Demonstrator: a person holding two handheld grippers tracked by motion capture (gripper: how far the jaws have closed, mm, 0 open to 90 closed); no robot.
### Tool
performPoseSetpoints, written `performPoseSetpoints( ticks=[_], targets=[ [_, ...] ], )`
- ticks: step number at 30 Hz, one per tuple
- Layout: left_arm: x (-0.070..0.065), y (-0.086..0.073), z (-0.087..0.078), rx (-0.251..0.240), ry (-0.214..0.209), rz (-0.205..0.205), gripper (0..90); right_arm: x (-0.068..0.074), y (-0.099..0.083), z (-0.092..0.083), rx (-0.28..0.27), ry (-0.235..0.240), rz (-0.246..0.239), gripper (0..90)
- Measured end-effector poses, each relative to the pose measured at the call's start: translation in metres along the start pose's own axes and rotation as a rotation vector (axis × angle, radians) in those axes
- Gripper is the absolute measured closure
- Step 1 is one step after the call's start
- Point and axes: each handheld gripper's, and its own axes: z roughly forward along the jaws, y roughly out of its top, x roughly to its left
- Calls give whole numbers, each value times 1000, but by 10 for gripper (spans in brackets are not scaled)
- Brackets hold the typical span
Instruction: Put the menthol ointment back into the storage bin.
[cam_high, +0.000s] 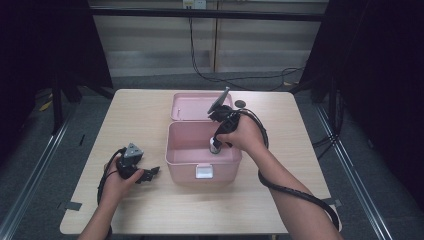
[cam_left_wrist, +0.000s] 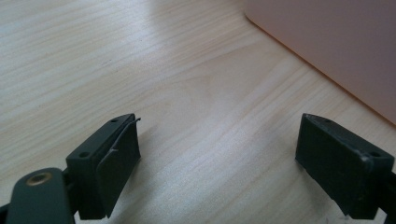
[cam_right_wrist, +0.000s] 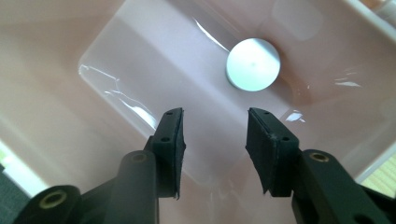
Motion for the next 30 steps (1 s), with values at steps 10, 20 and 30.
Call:
performPoseSetpoints(
  ticks=[10,20,30],
  targets=[
    [0,0,0,0,0,0,129,9,-5,-8,-3,18,-31,666],
    [0,0,0,0,0,0,129,21,-7,-18,-13,33,-89,732],
    [0,0,0,0,0,0,129,26,-10,-30,-41,65,-129,798]
  ],
)
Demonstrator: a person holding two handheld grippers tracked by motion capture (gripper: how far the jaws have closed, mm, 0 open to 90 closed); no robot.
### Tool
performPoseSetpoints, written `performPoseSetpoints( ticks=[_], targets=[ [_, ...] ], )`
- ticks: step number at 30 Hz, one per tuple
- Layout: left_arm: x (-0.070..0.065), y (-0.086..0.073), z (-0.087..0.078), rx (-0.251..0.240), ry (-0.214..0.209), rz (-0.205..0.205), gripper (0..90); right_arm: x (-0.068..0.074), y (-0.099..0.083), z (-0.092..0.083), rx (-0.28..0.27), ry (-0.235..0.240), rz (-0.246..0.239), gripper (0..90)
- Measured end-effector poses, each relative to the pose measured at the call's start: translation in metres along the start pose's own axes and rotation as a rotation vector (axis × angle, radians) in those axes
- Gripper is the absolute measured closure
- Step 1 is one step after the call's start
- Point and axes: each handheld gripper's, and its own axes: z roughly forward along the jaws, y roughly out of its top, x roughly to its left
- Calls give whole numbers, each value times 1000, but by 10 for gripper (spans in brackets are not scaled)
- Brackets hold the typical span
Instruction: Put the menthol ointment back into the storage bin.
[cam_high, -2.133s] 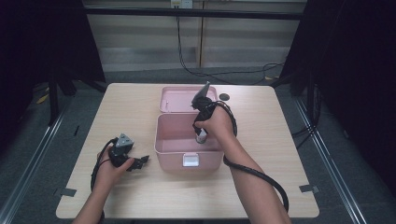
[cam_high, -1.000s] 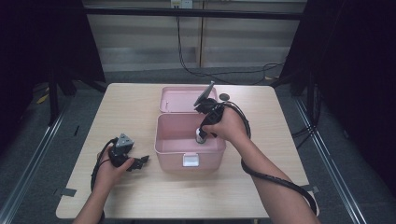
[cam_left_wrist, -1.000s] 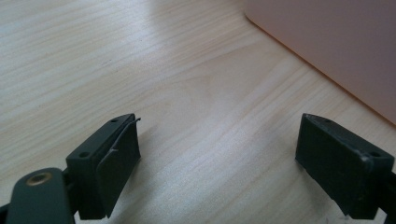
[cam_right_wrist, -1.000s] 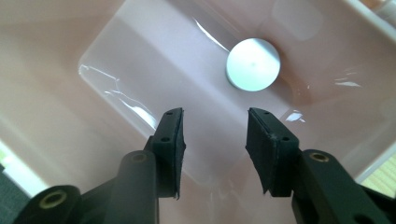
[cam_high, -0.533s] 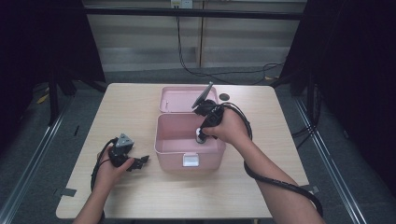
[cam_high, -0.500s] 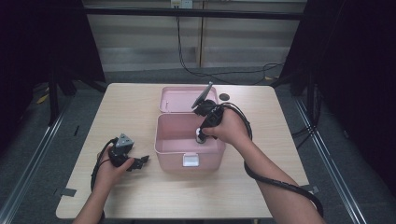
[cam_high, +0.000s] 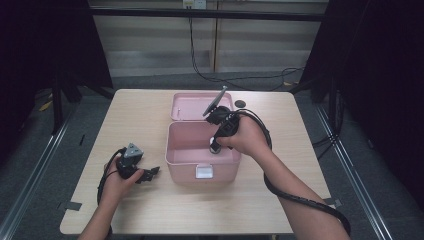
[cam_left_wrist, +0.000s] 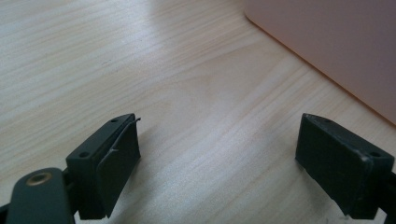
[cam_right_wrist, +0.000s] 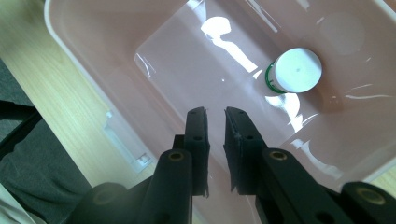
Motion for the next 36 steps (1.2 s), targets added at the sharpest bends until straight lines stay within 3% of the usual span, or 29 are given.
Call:
performPoseSetpoints(
  ticks=[12,21,36],
  targets=[
    [0,0,0,0,0,0,129,11,-3,-8,-2,12,-49,898],
    [0,0,0,0,1,0,129,16,-8,-12,2,35,-60,900],
    [0,0,0,0,1,0,129,30,-14,-11,-1,66,-120,900]
  ],
)
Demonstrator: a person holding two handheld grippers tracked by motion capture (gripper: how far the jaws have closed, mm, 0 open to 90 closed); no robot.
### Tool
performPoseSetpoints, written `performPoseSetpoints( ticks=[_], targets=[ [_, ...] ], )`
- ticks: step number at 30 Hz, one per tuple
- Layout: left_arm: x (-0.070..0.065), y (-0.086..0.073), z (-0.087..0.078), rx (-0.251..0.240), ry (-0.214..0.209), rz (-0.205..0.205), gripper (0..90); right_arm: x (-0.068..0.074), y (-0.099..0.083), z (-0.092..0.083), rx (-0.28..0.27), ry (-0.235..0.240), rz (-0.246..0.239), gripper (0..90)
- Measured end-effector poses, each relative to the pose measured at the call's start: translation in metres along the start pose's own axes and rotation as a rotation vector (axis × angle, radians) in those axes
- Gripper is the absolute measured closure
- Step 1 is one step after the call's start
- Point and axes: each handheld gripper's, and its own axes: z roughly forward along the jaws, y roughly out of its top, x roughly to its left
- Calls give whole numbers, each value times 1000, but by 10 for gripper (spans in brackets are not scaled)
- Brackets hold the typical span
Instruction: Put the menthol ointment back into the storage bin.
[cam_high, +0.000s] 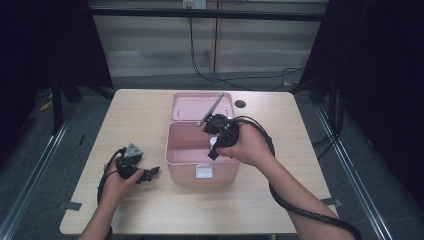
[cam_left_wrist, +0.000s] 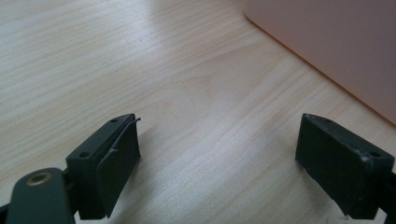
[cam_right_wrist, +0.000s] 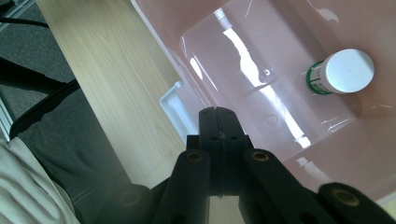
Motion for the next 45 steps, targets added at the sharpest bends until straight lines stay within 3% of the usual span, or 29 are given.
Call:
performPoseSetpoints(
  ticks=[16,45],
  targets=[
    [0,0,0,0,0,0,129,12,0,11,21,20,-34,900],
    [0,0,0,-3,3,-1,129,16,-6,35,49,53,-56,900]
  ],
)
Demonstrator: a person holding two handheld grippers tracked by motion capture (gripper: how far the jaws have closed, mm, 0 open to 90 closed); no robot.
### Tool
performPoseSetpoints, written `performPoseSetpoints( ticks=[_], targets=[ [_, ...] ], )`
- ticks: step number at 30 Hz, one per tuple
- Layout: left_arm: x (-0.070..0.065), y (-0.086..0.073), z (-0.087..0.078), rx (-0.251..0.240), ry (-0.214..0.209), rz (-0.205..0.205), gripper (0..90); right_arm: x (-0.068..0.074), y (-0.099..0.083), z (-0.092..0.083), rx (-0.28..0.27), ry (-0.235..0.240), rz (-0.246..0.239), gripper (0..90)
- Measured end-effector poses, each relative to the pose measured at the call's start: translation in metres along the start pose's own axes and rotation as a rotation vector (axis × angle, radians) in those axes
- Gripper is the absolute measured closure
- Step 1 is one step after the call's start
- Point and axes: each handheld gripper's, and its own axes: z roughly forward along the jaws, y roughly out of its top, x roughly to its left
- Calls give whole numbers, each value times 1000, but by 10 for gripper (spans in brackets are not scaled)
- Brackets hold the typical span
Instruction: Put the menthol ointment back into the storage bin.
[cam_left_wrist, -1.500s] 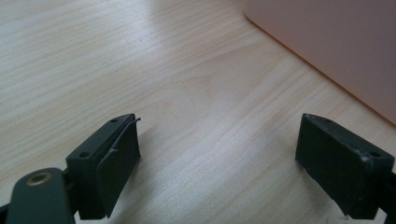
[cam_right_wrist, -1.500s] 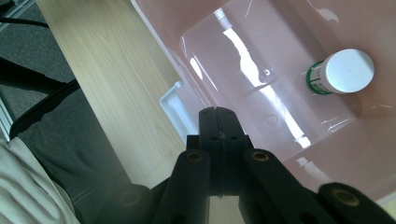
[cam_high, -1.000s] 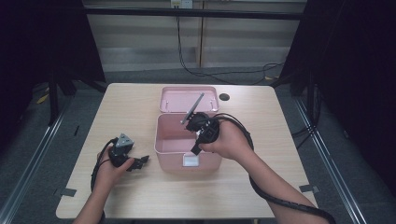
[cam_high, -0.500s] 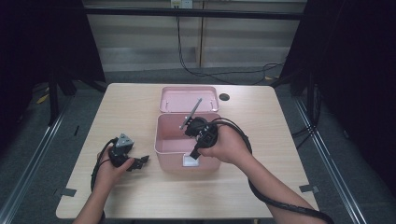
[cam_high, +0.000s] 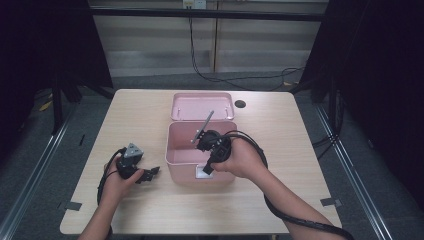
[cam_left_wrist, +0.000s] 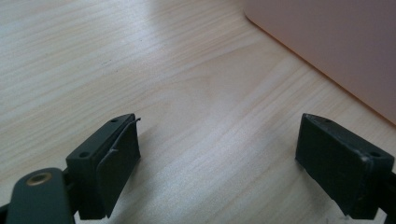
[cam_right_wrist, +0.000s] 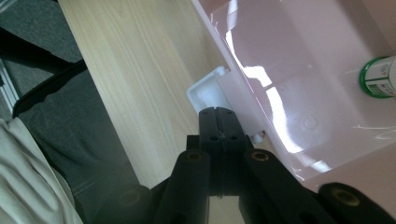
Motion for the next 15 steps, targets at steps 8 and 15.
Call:
performPoseSetpoints(
  ticks=[8,15],
  targets=[
    [0,0,0,-1,0,1,129,1,0,7,4,-10,-18,900],
    [0,0,0,-1,0,1,129,1,-2,14,-2,3,-10,900]
  ],
)
